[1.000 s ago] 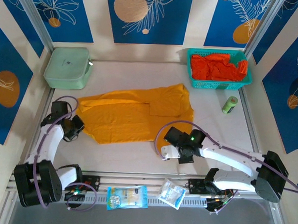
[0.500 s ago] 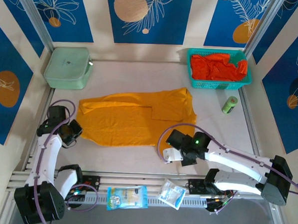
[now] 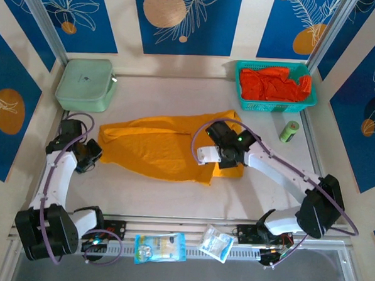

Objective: Fold and stack the t-shirts

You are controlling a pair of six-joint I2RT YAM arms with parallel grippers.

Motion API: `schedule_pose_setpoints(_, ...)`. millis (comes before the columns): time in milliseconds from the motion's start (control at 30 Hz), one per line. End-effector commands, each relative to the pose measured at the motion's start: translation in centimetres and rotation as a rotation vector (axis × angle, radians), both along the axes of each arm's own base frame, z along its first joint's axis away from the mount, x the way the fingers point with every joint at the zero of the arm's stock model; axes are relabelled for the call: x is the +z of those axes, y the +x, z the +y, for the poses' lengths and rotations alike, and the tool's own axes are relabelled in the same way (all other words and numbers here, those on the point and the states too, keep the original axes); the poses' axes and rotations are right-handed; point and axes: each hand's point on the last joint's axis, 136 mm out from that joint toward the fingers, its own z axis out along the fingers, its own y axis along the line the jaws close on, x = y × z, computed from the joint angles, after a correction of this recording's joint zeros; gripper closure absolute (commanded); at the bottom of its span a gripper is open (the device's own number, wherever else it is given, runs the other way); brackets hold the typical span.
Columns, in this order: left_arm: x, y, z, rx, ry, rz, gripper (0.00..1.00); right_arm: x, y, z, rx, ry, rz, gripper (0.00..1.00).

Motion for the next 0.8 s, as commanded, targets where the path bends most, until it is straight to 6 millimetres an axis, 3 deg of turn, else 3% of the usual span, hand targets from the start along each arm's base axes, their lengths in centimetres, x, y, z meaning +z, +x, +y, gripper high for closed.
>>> schedule_pose_setpoints(0,0.3,1.4,0.7,0.005,0.028,-0.015,1.00,1.4,2.9,1.3,0.077,0.028,-0.035,1.00)
schedule_pose_setpoints(500,-1.8,6.1,3.1,0.026,0.092,0.054,1.00,0.2,13.1,2.1,0.046,0.033,-0.014,1.00)
schedule_pose_setpoints(767,-4.6,7.1,3.5,0.037,0.086,0.117,1.00,-0.6,15.4,2.4,0.017,0.053,-0.008,1.00)
